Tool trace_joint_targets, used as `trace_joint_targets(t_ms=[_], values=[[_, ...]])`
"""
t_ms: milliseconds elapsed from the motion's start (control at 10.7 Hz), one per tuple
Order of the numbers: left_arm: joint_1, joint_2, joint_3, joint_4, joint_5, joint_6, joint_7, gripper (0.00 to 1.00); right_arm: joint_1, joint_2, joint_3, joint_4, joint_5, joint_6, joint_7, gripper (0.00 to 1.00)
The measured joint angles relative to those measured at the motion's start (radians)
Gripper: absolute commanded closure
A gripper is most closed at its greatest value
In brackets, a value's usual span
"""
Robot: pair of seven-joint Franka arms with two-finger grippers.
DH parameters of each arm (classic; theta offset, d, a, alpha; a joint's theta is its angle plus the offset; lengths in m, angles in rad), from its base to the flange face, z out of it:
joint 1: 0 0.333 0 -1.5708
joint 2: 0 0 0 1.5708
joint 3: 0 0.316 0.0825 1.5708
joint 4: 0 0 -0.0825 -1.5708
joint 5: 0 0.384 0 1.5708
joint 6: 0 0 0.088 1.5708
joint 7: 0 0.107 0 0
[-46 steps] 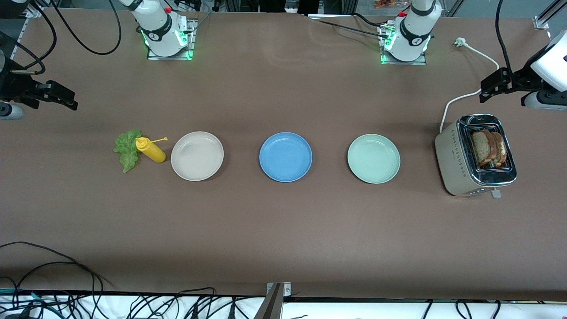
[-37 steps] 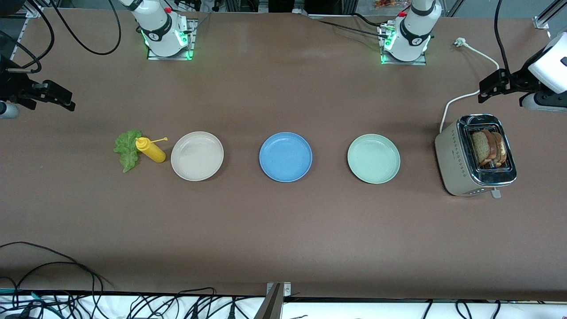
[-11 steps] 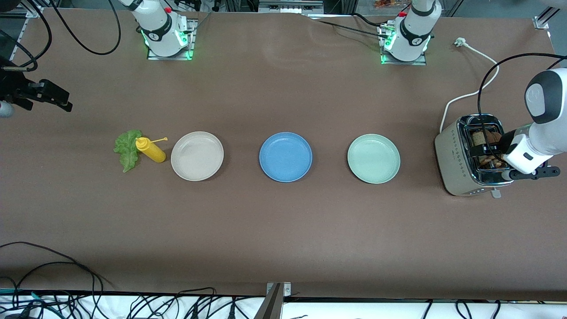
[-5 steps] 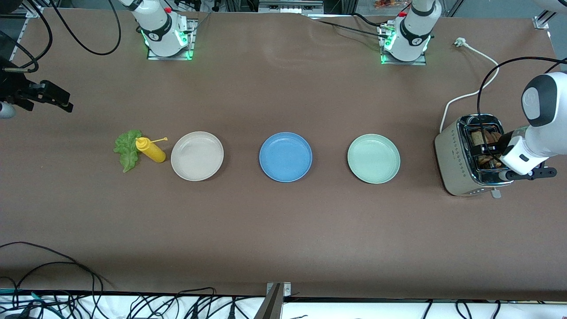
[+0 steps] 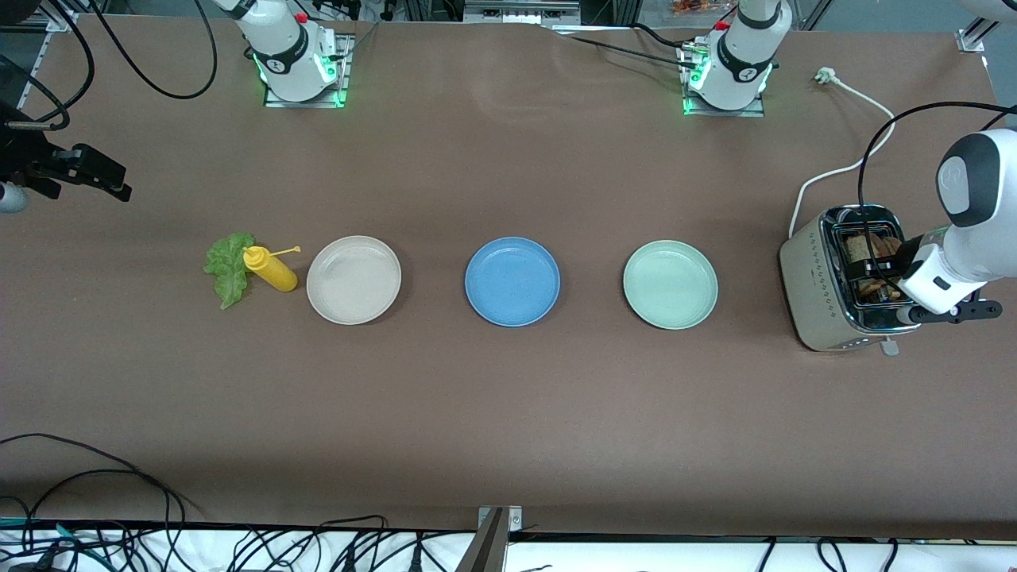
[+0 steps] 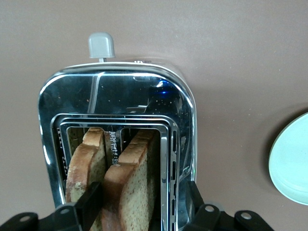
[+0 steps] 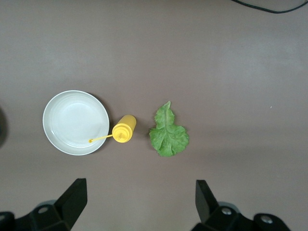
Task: Make sandwich in blue plate with both arms
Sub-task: 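Close the left gripper on the bread slice and lift it out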
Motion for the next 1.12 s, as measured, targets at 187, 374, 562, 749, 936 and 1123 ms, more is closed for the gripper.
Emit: trace_joint_targets(t_ms=[187,374,562,749,936,1123], values=[[0.000,0.000,0.001,0.004,0.000,0.000,0.000,0.22,0.000,0.000,0.000,0.000,0.000,0.000,0.000,0.00],[0.000,0.000,0.003,0.005,0.000,0.001,0.000,0.22,0.000,0.000,0.000,0.000,0.000,0.000,0.000,0.00],[0.000,0.002,0.013,0.006,0.000,0.002,0.000,0.30,0.000,0.000,0.000,0.000,0.000,0.000,0.000,0.00],[0.000,0.009,0.016,0.005,0.000,0.002,0.000,0.73,0.000,0.000,0.000,0.000,0.000,0.000,0.000,0.00],[0.000,0.020,0.016,0.005,0.000,0.002,0.000,1.00,0.000,0.000,0.000,0.000,0.000,0.000,0.000,0.00],[-0.001,0.022,0.016,0.005,0.000,0.002,0.000,1.00,0.000,0.002,0.000,0.000,0.000,0.000,0.000,0.00]])
